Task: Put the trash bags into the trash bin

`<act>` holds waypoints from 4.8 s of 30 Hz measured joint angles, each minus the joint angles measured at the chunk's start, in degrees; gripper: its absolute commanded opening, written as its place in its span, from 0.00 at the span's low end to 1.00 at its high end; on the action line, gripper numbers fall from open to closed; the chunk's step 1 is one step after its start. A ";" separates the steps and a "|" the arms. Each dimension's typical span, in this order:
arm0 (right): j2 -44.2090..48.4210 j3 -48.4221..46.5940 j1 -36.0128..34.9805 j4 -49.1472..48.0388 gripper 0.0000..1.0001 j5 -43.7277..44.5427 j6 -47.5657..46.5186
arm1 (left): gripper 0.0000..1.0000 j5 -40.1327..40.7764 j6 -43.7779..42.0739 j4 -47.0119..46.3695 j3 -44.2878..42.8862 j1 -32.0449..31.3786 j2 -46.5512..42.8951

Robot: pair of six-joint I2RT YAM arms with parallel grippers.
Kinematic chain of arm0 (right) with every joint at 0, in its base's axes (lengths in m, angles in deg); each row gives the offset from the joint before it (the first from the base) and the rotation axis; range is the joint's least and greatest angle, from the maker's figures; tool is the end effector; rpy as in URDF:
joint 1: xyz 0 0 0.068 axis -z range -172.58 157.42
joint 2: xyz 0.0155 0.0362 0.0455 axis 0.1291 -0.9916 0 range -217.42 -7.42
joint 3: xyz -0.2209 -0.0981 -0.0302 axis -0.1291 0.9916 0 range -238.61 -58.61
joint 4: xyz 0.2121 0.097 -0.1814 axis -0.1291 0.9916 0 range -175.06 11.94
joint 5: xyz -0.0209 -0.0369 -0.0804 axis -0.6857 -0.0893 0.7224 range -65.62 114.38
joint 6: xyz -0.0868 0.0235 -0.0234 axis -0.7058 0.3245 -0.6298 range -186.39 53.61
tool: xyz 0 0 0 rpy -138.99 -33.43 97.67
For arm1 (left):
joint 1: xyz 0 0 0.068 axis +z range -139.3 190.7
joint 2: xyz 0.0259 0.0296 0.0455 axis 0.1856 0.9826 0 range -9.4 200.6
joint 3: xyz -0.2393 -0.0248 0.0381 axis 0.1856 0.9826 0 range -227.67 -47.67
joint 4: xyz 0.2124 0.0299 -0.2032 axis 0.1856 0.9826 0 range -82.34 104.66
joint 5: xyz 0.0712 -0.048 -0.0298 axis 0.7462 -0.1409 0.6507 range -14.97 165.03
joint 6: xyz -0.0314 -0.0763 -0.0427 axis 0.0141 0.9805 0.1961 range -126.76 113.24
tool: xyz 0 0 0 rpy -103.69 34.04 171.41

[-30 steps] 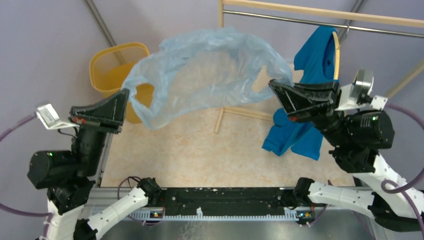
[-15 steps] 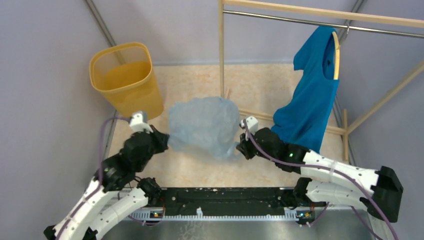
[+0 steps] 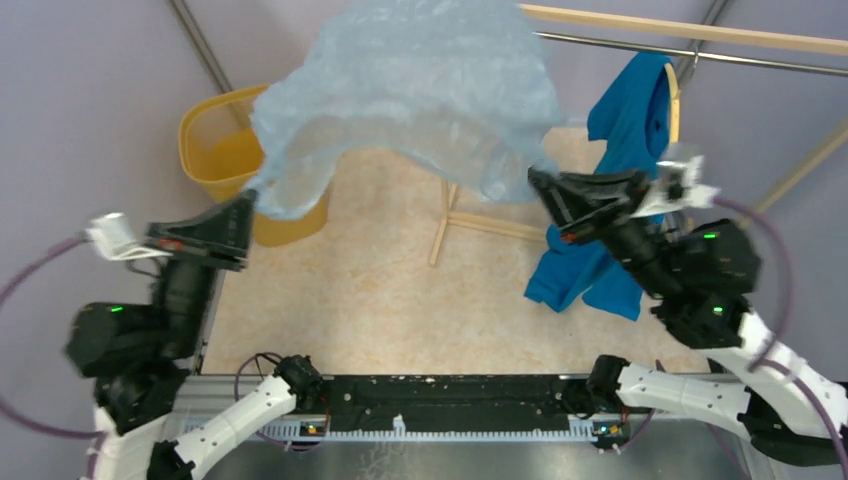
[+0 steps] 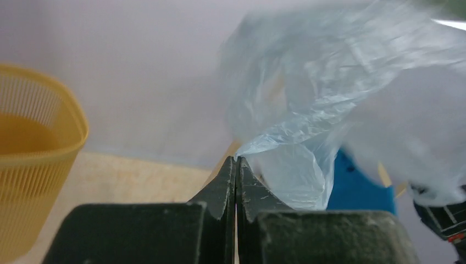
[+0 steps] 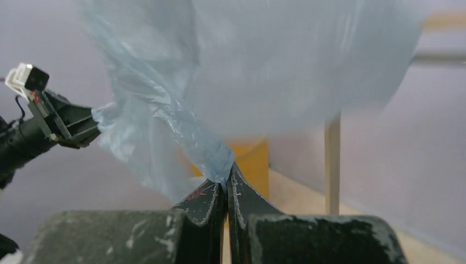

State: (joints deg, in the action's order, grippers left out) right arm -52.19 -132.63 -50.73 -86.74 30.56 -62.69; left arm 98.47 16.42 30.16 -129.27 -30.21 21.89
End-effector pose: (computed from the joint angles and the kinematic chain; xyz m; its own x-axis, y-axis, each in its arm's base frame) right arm 0.1157 0.1693 0.5484 0.2193 0.4746 -0.8525 -0.8116 0.5737 0.1105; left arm 0.0873 -0.0317 0.5597 0.1923 -0.6445 -0.7400 0.4467 0.7289 -0.5188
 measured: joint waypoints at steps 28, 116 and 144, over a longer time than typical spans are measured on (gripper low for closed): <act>2.08 4.28 0.00 0.63 0.00 -5.03 7.04 | 0.00 -0.24 5.57 6.51 0.09 0.00 1.18; -13.51 31.56 -0.13 -14.27 0.00 1.70 22.27 | 0.98 -33.51 10.75 -5.99 18.58 -0.04 26.12; 14.97 32.41 -0.13 15.50 0.00 12.81 18.25 | 0.99 29.55 -20.96 21.07 -30.40 17.51 71.17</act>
State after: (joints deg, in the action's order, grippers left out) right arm -37.22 -100.21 -50.86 -71.24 43.37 -44.44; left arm 128.02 -4.54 51.23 -159.68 -12.70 93.06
